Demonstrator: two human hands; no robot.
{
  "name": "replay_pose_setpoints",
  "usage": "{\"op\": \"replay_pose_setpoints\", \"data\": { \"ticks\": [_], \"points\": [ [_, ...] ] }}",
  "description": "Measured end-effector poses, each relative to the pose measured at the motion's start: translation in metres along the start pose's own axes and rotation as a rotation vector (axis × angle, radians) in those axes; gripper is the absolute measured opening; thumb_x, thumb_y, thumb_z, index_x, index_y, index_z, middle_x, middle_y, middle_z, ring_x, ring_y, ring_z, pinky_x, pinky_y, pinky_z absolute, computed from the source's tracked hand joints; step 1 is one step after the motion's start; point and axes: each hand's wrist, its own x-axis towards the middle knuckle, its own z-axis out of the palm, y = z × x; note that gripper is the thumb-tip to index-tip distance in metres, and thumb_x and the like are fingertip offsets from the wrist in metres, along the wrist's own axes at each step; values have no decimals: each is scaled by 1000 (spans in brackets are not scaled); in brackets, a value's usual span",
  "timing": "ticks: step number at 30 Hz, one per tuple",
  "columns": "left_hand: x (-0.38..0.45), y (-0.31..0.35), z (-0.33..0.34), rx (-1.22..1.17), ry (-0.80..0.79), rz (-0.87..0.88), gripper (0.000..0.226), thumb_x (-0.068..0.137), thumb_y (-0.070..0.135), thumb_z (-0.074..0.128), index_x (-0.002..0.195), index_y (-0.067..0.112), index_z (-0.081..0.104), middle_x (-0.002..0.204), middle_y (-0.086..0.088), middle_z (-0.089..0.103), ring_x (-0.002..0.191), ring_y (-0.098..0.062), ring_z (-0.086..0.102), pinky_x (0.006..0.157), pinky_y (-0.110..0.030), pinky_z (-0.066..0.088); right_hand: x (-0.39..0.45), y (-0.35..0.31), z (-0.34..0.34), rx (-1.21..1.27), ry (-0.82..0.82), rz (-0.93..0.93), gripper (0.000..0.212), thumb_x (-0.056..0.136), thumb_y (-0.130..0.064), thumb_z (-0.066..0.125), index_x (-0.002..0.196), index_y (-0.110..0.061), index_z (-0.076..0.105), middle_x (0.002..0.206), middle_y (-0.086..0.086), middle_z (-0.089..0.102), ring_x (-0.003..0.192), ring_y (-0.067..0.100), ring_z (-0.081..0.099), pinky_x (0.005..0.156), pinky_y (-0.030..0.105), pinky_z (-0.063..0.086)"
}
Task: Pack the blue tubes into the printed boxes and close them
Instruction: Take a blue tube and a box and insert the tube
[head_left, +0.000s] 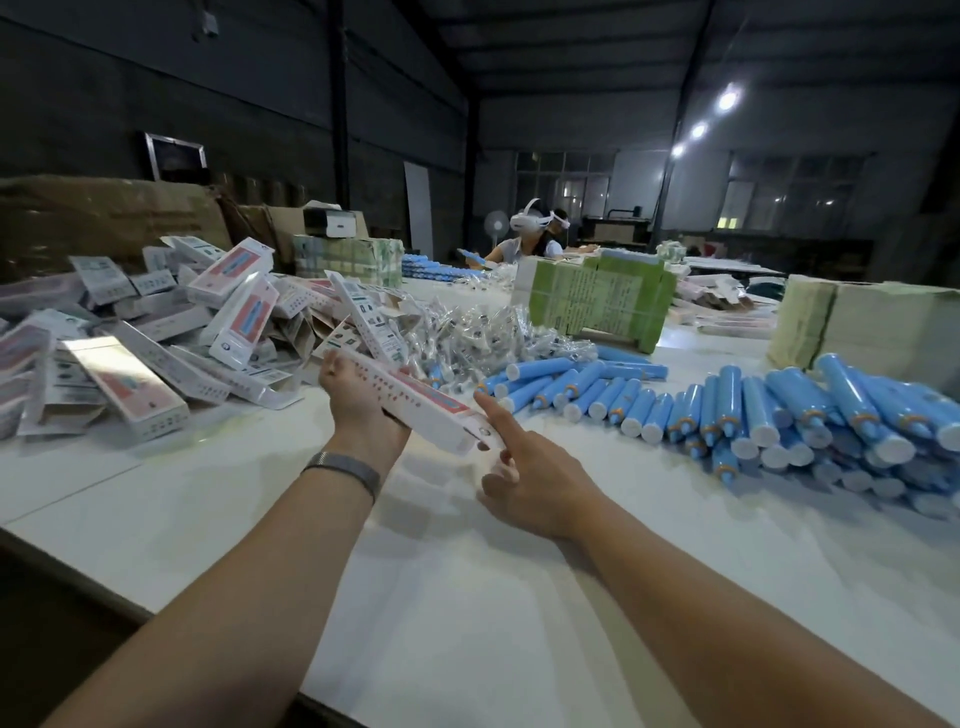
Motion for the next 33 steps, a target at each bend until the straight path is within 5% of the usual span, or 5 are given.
{"op": "replay_pose_setpoints", "data": {
  "ticks": [8, 14, 18, 26, 33],
  "points": [
    [-5, -18, 1, 851, 72, 296, 28, 105, 22, 41, 131, 18, 51, 142, -10, 38, 115, -27, 53, 100, -39, 46, -1, 13, -1, 239, 275, 38, 23, 100, -41, 48, 121, -32, 54, 85, -5, 71, 82, 23, 65, 76, 39, 51],
    [-33, -32, -6, 1453, -727, 503, 69, 73, 85, 33, 120, 43, 61, 123, 21, 52, 116, -1, 42, 108, -46, 22, 2, 19, -7, 591, 476, 209, 9, 97, -33, 50, 98, -25, 55, 70, -8, 68, 74, 25, 66, 78, 55, 52],
    [-31, -37, -8, 1800, -726, 780, 72, 74, 66, 71, 137, 45, 45, 135, 15, 51, 128, -14, 42, 110, -50, 26, 1, 20, -9, 700, 489, 217, 12, 102, -35, 48, 92, -30, 52, 68, -7, 68, 67, 19, 64, 68, 49, 51],
    [-28, -39, 1, 1247, -323, 888, 27, 79, 14, 76, 98, 18, 57, 90, 1, 64, 77, -23, 60, 65, -33, 49, 5, 31, -18, 965, 549, 482, 23, 90, -24, 46, 110, -34, 54, 86, 3, 60, 72, 16, 55, 61, 30, 49],
    [-32, -44, 5, 769, -457, 351, 33, 79, 7, 81, 104, 23, 66, 87, 8, 74, 76, -6, 70, 59, -16, 54, 31, 58, -18, -344, 109, 468, 52, 95, -31, 44, 146, -33, 35, 149, 8, 32, 137, 31, 29, 104, 45, 34]
  ]
}}
